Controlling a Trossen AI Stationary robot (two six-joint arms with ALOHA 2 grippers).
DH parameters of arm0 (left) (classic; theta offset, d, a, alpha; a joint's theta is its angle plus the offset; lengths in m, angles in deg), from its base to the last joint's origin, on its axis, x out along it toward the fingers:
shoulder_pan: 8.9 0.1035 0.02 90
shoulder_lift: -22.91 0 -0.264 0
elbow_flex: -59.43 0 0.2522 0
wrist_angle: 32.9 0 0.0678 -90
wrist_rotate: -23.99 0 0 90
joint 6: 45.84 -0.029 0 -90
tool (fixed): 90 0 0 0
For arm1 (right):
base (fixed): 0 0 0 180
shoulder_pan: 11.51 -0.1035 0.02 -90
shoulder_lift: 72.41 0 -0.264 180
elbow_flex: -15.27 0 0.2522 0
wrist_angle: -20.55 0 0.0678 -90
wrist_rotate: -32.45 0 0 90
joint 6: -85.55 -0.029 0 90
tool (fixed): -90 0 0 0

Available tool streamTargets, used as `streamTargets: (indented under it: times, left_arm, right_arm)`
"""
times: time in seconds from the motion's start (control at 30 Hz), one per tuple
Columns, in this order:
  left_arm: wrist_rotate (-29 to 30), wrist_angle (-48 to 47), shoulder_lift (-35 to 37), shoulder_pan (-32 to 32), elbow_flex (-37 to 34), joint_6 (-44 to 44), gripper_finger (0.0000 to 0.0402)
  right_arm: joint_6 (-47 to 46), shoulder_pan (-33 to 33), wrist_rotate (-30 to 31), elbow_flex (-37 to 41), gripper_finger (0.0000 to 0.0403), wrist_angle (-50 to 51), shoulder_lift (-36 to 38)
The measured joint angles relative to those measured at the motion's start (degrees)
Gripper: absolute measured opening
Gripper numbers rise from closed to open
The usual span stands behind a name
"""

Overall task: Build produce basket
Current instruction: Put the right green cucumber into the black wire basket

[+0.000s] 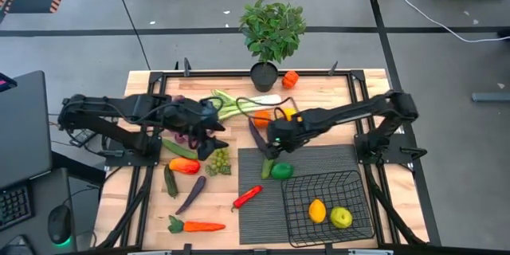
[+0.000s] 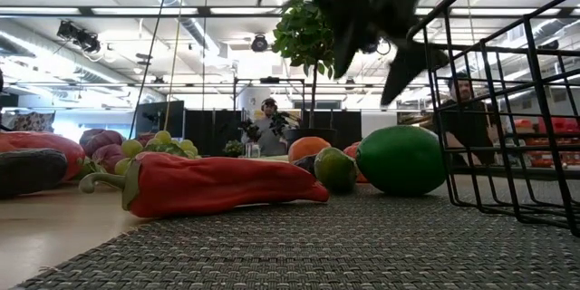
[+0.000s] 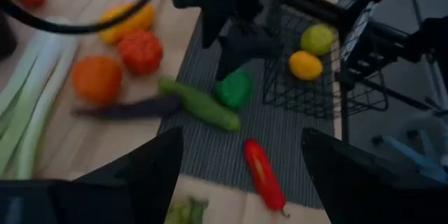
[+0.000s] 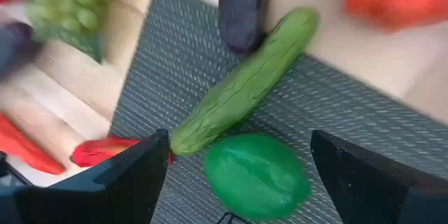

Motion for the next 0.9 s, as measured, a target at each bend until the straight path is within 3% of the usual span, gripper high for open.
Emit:
streamTargets:
  times: [0.2, 0.6, 0.73, 0.9]
  left_arm:
    - [0.69, -2.19, 5.18, -0.55, -2.73, 3.15, 0.0295]
    - [7.39, 1.64, 8.96, -0.38, -2.81, 7.31, 0.0295]
    - [11.28, 1.72, 8.98, 0.58, -2.83, 8.46, 0.0295]
    - [11.86, 2.38, 9.8, 2.23, -2.81, 8.46, 0.0295]
  right_arm:
    - [1.72, 2.06, -6.09, 0.0, 0.035, -0.03, -7.28]
    - [-1.74, 2.83, -6.41, -0.04, 0.0349, -7.88, -13.41]
    - [-2.33, 2.7, -6.26, -0.09, 0.0348, -7.14, -13.36]
    - [-1.42, 2.67, -5.24, -0.11, 0.0347, -5.75, -12.73]
